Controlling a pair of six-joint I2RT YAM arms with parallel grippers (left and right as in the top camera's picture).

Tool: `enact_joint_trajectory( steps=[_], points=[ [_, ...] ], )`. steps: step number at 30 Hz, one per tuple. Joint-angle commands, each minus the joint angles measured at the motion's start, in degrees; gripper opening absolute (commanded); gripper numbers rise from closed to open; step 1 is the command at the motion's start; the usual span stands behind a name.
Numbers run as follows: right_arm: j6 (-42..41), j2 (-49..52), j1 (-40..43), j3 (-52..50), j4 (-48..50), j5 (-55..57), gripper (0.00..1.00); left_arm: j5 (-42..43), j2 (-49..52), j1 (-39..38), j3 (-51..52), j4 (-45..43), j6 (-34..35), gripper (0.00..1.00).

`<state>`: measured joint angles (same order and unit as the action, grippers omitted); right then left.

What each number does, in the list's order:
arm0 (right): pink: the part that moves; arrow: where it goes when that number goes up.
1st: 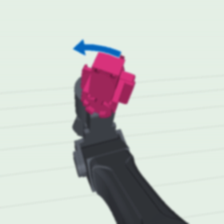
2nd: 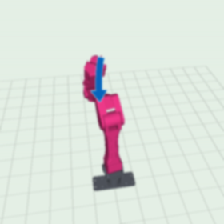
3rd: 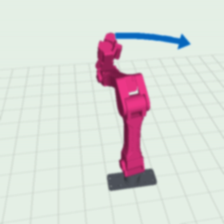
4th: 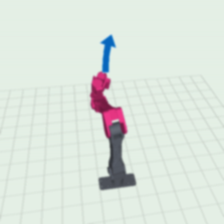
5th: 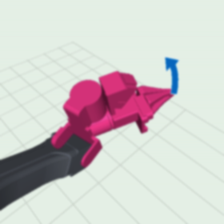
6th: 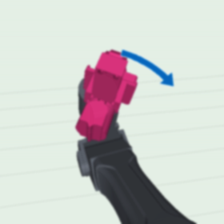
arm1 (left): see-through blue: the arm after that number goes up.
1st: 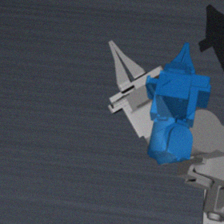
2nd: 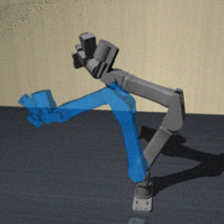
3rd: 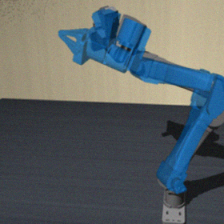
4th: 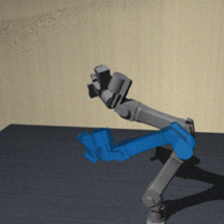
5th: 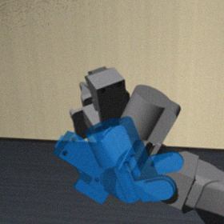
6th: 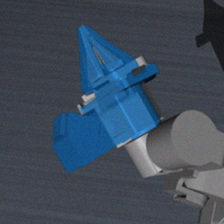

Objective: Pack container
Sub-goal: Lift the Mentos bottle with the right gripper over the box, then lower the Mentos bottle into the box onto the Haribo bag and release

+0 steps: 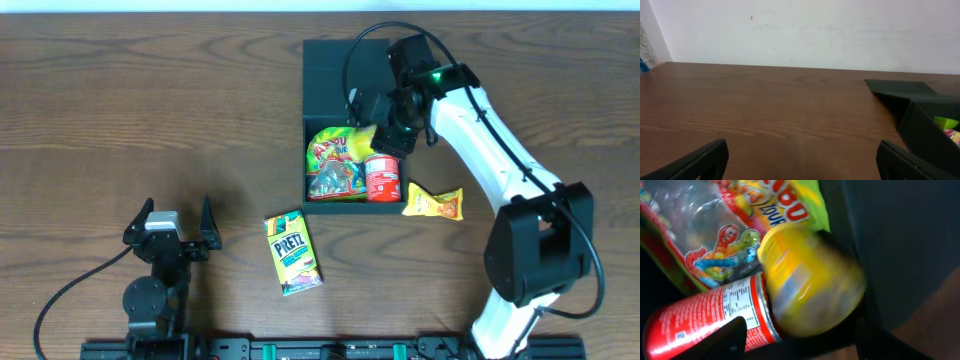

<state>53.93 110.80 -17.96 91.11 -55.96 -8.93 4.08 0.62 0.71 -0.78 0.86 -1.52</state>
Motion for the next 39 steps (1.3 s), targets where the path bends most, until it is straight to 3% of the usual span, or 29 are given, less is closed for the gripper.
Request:
enact_joint_trajectory(
  steps=[1, 10, 22, 24, 26, 27, 31, 35, 39],
  points=[
    [10.4, 1.9, 0.4, 1.5, 0.2, -3.0, 0.71, 0.0, -0.3, 0.3, 0.5, 3.2, 0.2, 0.95],
    [11.3, 3.3, 0.8, 1.6, 2.6, -4.0, 0.68, 0.0, -0.3, 0.3, 0.5, 3.2, 0.2, 0.95],
    [4.4, 3.0, 0.2, 6.7, -3.0, -4.8, 0.59, 0.0, -0.3, 0.3, 0.5, 3.2, 0.2, 0.95],
    [1.0, 3.0, -0.1, 7.4, -3.0, -5.3, 0.68, 0.0, -0.3, 0.3, 0.5, 3.2, 0.2, 0.95],
    [-2.7, 3.0, -0.1, 7.5, -2.6, -5.2, 0.88, 0.0, -0.3, 0.3, 0.5, 3.2, 0.2, 0.95],
    [-5.0, 3.0, -0.1, 7.5, -2.3, -5.3, 0.92, 0.0, -0.3, 0.3, 0.5, 3.2, 0.2, 0.95],
    [-20.7, 3.0, -0.1, 7.5, 1.3, -5.4, 0.92, 0.0, -0.3, 0.3, 0.5, 3.2, 0.2, 0.95],
    [-45.8, 3.0, -0.1, 7.5, 6.3, -3.8, 0.92, 0.0, -0.3, 0.3, 0.5, 3.2, 0.2, 0.95],
    [-66.7, 3.0, -0.1, 7.5, 3.6, -3.1, 0.91, 0.0, -0.3, 0.3, 0.5, 3.2, 0.2, 0.95]
  ],
)
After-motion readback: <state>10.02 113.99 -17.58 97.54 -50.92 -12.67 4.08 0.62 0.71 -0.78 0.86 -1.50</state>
